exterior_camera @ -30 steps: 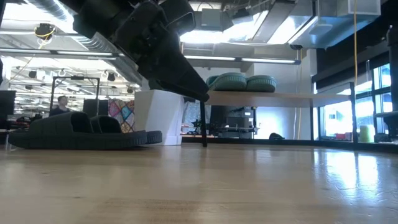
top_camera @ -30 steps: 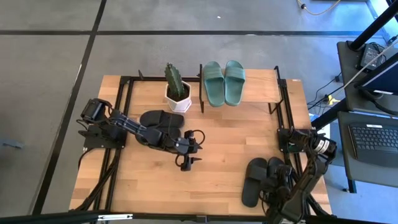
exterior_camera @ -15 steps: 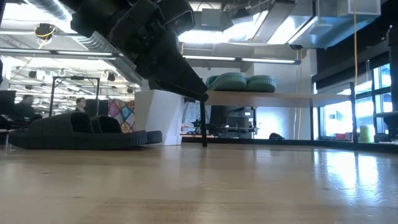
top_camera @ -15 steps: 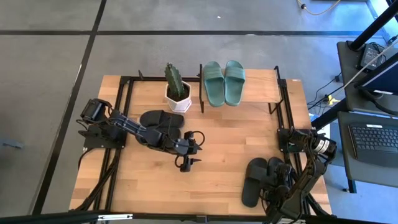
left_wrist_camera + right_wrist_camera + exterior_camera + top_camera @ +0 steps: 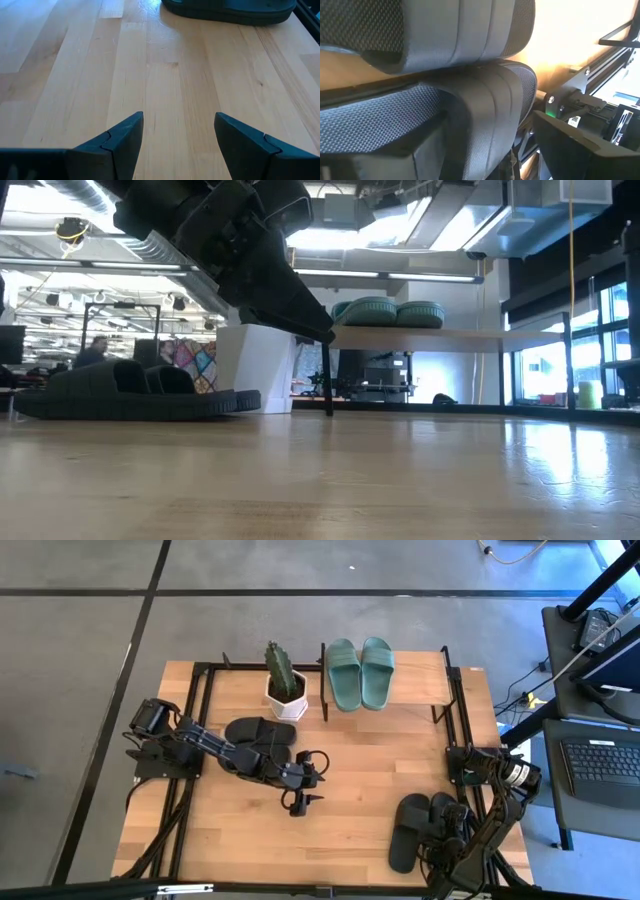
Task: Pick and place slides into the shelf
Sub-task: Put the black slipper under the shelf
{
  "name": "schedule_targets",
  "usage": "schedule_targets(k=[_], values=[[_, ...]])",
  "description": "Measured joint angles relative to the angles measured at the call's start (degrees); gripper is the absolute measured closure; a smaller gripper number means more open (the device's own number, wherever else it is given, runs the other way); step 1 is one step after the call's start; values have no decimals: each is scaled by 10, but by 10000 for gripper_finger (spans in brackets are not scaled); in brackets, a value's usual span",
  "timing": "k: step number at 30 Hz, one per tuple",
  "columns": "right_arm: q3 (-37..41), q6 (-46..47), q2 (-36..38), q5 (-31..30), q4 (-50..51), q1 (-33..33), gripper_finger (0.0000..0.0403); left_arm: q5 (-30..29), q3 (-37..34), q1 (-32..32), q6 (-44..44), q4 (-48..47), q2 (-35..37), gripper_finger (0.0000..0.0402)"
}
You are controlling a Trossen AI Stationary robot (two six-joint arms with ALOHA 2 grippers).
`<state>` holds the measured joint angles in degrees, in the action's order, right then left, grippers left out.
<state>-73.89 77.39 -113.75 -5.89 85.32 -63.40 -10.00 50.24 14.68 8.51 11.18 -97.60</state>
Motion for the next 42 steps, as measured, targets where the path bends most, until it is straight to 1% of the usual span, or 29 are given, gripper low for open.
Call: schedule_targets(k=[3, 5, 21, 22, 25, 27, 29, 32, 36, 39, 42], values=[[0, 0, 0, 0, -1, 0, 142, 0, 0, 0, 0, 0, 0, 166], [0, 0, 0, 0, -1, 0, 163, 0, 0, 0, 0, 0, 0, 166], [0, 5, 0, 7, -9, 0, 380, 0, 0, 0, 0, 0, 0, 166], [0, 5, 0, 10, -9, 0, 387, 0, 0, 0, 0, 0, 0, 166], [0, 17, 0, 13, -4, 0, 388, 0, 0, 0, 0, 0, 0, 166], [-5, 34, 0, 23, 17, 0, 388, 0, 0, 0, 0, 0, 0, 166], [-21, 36, 0, 37, 43, 0, 389, 0, 0, 0, -1, 0, 0, 166], [-44, 36, 11, 43, 41, 0, 389, 0, 0, 0, -1, 0, 0, 166], [-84, 64, 18, 45, 43, 7, 389, 0, 0, 0, -1, -2, 0, 166], [-113, 65, 20, 26, 46, 20, 389, 0, 0, 0, -1, -5, 0, 166], [-132, 62, 20, -16, 46, 39, 389, 0, 0, 0, 0, -6, 0, 166]])
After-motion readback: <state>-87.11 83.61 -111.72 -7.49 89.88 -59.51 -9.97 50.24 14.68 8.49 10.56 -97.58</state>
